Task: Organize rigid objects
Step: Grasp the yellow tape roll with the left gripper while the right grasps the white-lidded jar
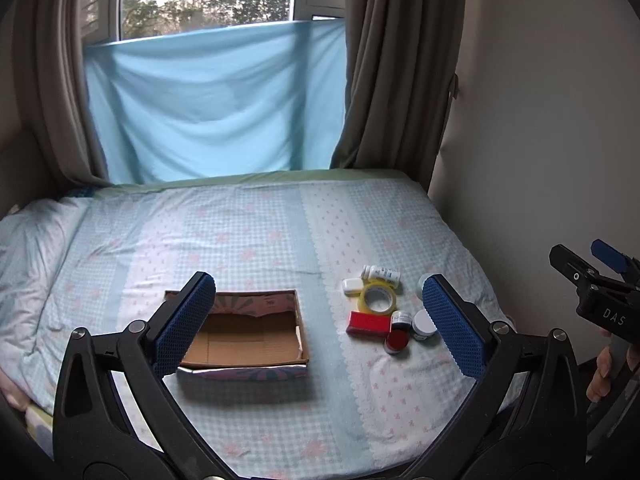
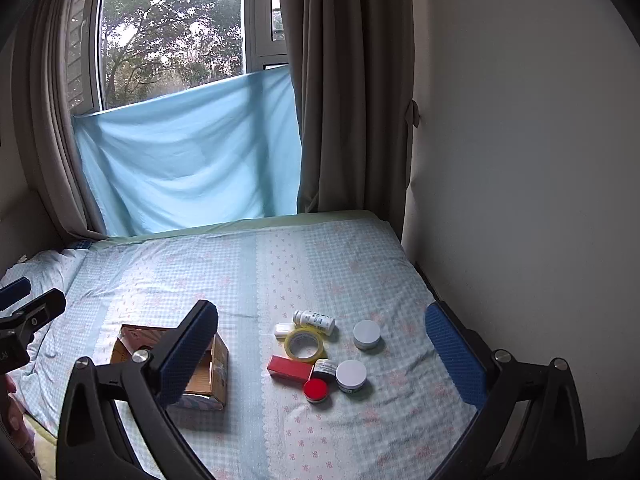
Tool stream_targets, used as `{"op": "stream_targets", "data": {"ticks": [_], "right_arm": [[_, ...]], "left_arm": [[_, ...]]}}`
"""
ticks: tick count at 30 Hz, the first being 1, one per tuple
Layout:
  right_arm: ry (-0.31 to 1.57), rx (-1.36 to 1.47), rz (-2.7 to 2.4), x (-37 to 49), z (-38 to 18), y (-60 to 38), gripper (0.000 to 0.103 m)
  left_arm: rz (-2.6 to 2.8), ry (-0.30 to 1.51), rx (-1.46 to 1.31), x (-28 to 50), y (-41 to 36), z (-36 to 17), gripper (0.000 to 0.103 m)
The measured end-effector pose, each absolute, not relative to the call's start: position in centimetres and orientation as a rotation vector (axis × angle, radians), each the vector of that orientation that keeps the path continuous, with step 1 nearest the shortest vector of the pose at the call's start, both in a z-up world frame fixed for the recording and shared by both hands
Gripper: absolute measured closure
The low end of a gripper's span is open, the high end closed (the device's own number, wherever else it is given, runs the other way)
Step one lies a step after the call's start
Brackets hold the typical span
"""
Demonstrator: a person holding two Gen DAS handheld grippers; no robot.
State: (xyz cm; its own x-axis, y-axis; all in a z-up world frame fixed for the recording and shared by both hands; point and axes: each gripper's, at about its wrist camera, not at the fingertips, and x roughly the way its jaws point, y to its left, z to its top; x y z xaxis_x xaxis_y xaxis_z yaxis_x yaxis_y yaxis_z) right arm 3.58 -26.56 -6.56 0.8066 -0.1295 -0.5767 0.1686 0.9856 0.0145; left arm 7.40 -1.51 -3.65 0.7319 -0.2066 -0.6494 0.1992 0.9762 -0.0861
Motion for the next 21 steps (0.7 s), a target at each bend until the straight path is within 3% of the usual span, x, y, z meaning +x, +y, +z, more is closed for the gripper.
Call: {"op": "stream_targets", "data": {"ticks": [9, 21], "right_arm": [[0.745, 0.118, -0.262, 8.3, -13.0, -31.3, 0.000], [0.951, 0.161, -0.288, 19.4, -25.1, -39.6, 0.000]], "left_arm": [[-0.307, 0.940, -0.064, 16.0, -5.4, -13.0, 0.000], [-0.381, 1.277, -0.055, 26.4, -18.2, -30.0, 0.000]]}}
